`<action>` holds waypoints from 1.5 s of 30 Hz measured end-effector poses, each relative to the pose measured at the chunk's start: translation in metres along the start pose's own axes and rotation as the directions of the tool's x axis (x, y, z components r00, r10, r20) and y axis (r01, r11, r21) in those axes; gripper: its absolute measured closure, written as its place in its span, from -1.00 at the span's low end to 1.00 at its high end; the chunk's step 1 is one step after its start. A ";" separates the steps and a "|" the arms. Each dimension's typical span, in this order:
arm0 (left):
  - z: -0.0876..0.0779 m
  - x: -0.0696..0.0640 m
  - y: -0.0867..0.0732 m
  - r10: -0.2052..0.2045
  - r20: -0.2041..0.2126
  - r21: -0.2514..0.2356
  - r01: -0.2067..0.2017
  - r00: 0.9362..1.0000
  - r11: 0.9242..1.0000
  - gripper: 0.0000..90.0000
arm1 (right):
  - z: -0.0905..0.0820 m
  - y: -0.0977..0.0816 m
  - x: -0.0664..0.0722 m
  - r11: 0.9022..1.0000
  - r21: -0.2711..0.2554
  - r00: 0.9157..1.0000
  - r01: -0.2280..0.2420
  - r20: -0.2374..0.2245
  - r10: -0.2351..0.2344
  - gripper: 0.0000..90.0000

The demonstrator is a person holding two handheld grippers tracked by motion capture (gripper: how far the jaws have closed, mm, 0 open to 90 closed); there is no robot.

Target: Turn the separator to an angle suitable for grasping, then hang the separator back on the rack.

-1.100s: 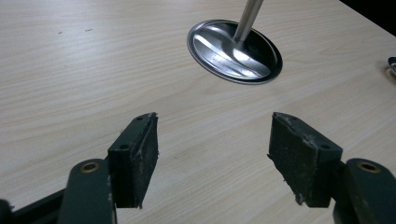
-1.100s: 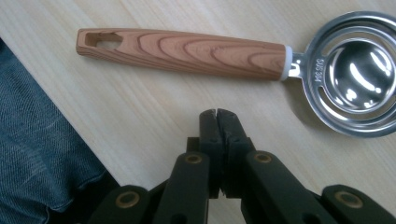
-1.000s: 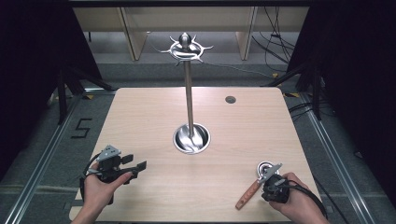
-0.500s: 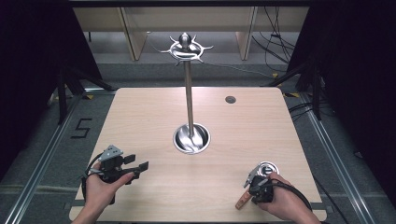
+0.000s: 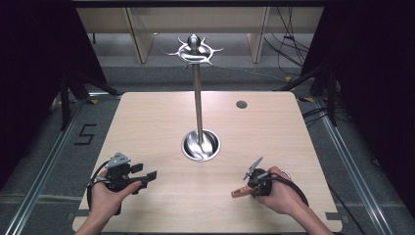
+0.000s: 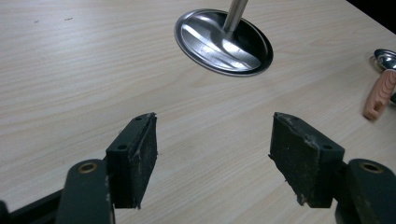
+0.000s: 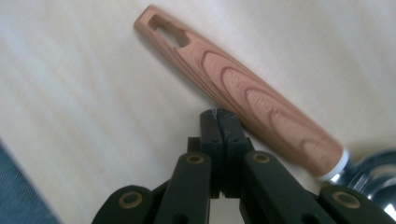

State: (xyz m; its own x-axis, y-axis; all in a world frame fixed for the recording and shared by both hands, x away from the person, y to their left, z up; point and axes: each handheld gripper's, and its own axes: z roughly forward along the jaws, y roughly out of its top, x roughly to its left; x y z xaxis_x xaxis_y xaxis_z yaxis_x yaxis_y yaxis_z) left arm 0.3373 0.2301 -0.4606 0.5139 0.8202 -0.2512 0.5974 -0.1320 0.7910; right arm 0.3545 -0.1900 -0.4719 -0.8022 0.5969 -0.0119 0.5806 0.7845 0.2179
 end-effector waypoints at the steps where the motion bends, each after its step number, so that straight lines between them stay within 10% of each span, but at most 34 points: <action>1: 0.000 0.000 0.000 0.002 0.004 -0.002 -0.002 1.000 1.000 -0.30 | 0.001 0.004 -0.003 1.000 -0.008 1.000 -0.003 0.004 0.003 1.00; 15: 0.003 0.001 0.000 0.003 -0.001 0.017 -0.003 1.000 1.000 -0.31 | 0.005 0.037 -0.043 0.987 -0.080 0.986 -0.141 0.077 0.147 1.00; 28: 0.006 0.004 0.001 -0.012 0.003 0.032 0.012 1.000 0.999 -0.31 | -0.008 0.029 -0.061 0.965 -0.168 0.976 -0.201 0.055 0.212 0.83; 33: 0.004 0.007 0.000 -0.007 -0.002 0.042 0.007 1.000 0.999 -0.31 | -0.017 0.022 -0.067 0.982 -0.166 0.994 -0.087 0.058 0.098 0.45; 45: 0.003 0.009 0.001 0.003 0.001 0.047 -0.003 1.000 0.999 -0.31 | -0.012 0.022 -0.073 0.996 -0.074 0.997 0.059 0.051 -0.055 0.07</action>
State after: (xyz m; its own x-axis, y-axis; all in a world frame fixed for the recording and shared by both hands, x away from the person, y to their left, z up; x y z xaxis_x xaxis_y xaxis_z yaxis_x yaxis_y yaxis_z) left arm 0.3447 0.2360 -0.4637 0.5161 0.8195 -0.2490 0.6243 -0.1609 0.7644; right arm 0.4246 -0.2183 -0.4542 -0.8250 0.5604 -0.0734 0.5204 0.8039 0.2880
